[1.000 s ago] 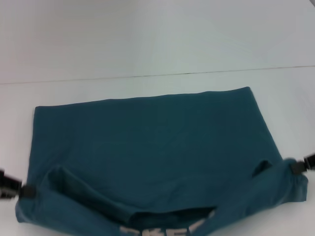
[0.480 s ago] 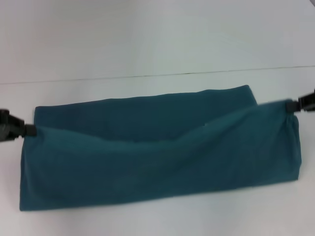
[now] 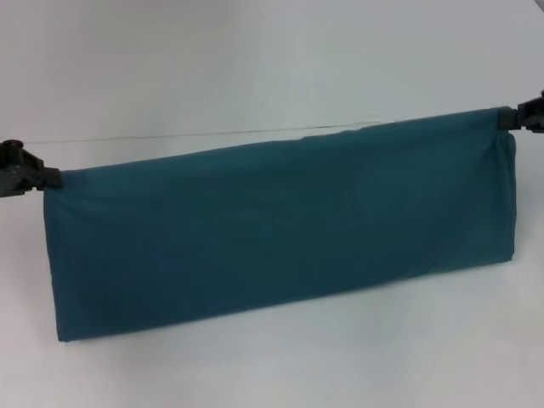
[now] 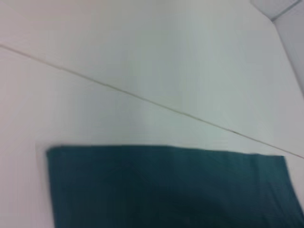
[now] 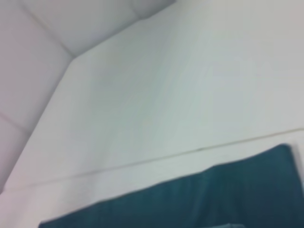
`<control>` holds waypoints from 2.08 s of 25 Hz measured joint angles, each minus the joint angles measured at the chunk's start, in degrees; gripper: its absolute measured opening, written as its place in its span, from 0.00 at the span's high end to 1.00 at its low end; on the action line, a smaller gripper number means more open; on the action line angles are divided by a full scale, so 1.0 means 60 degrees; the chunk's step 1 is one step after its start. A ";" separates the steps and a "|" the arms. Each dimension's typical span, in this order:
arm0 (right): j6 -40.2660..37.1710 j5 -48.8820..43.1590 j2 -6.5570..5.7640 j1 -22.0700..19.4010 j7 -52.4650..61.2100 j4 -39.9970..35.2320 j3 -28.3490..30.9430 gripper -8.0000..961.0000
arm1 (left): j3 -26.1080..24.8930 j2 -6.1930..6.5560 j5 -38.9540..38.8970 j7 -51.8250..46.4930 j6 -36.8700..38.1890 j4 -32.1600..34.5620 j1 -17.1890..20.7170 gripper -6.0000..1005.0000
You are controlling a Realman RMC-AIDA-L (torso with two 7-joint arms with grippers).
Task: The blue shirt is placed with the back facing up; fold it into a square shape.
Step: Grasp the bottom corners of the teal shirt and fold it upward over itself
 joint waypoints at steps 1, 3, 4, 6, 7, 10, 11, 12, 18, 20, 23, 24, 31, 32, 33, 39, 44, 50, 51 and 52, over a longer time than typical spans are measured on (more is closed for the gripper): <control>0.0323 0.0001 0.0094 0.0016 0.0024 -0.0008 -0.0024 0.87 | 0.0171 0.0006 0.0013 -0.0046 -0.0269 -0.0120 -0.0030 0.96; 0.0809 0.0001 0.0233 0.0076 0.0040 -0.0010 -0.0045 0.87 | 0.0427 0.0012 0.0043 -0.0113 -0.0701 -0.0312 -0.0064 0.96; 0.1110 -0.0001 0.0297 0.0131 0.0040 0.0018 -0.0080 0.87 | 0.0560 0.0013 0.0062 -0.0155 -0.0933 -0.0390 -0.0079 0.96; 0.1785 -0.0004 0.0417 0.0265 0.0042 0.0088 -0.0220 0.87 | 0.0787 0.0011 0.0076 -0.0214 -0.1345 -0.0527 -0.0115 0.96; 0.2036 -0.0005 0.0468 0.0313 0.0042 0.0109 -0.0308 0.86 | 0.0887 0.0009 0.0086 -0.0236 -0.1552 -0.0604 -0.0139 0.96; 0.2933 -0.0026 0.0650 0.0538 0.0051 0.0254 -0.0767 0.86 | 0.1164 0.0010 0.0105 -0.0257 -0.2132 -0.0875 -0.0241 0.96; 0.3221 -0.0038 0.0689 0.0622 0.0054 0.0360 -0.0960 0.86 | 0.1245 0.0010 0.0110 -0.0258 -0.2308 -0.0949 -0.0268 0.96; 0.3497 -0.0039 0.0717 0.0687 0.0055 0.0502 -0.1120 0.86 | 0.1320 0.0007 0.0114 -0.0258 -0.2469 -0.0996 -0.0278 0.96; 0.5112 -0.0043 0.0860 0.0986 0.0056 0.1373 -0.1742 0.85 | 0.1630 -0.0098 0.0128 -0.0245 -0.3468 -0.1207 -0.0291 0.96; 0.5424 -0.0043 0.0891 0.1017 0.0057 0.1527 -0.1808 0.85 | 0.1646 -0.0107 0.0129 -0.0234 -0.3562 -0.1243 -0.0295 0.96; 0.5833 -0.0042 0.0927 0.1057 0.0057 0.1675 -0.1877 0.85 | 0.1698 -0.0111 0.0131 -0.0183 -0.3977 -0.1487 -0.0373 0.96; 0.5992 -0.0046 0.0940 0.1078 0.0057 0.1741 -0.1914 0.85 | 0.1752 -0.0130 0.0131 -0.0175 -0.4124 -0.1546 -0.0400 0.96; 0.6769 -0.0057 0.0985 0.1111 0.0057 0.2222 -0.2006 0.84 | 0.1923 -0.0337 0.0133 -0.0035 -0.4673 -0.1718 -0.0541 0.96; 0.6808 -0.0058 0.0985 0.1113 0.0057 0.2242 -0.2007 0.84 | 0.1951 -0.0344 0.0132 -0.0028 -0.4751 -0.1776 -0.0575 0.96; 0.6832 -0.0059 0.0986 0.1113 0.0057 0.2243 -0.2008 0.84 | 0.1978 -0.0345 0.0133 -0.0022 -0.4801 -0.1825 -0.0601 0.96; 0.7045 -0.0059 0.0993 0.1130 0.0021 0.2268 -0.2107 0.83 | 0.2235 -0.0353 0.0144 -0.0126 -0.5120 -0.2020 -0.0687 0.96; 0.7437 -0.0058 0.1032 0.1251 0.0052 0.2371 -0.2498 0.83 | 0.2272 -0.0356 0.0148 -0.0221 -0.5198 -0.2024 -0.0687 0.96; 0.7870 -0.0122 0.1013 0.1503 0.0045 0.2860 -0.2732 0.82 | 0.2300 -0.0368 0.0144 -0.0225 -0.5209 -0.2041 -0.0682 0.95; 0.7895 -0.0199 0.0996 0.1528 0.0045 0.2886 -0.2737 0.82 | 0.2286 -0.0372 0.0143 -0.0224 -0.5210 -0.2043 -0.0681 0.95; 0.7902 -0.0310 0.0972 0.1555 0.0049 0.2893 -0.2745 0.82 | 0.2266 -0.0373 0.0139 -0.0228 -0.5211 -0.2043 -0.0676 0.95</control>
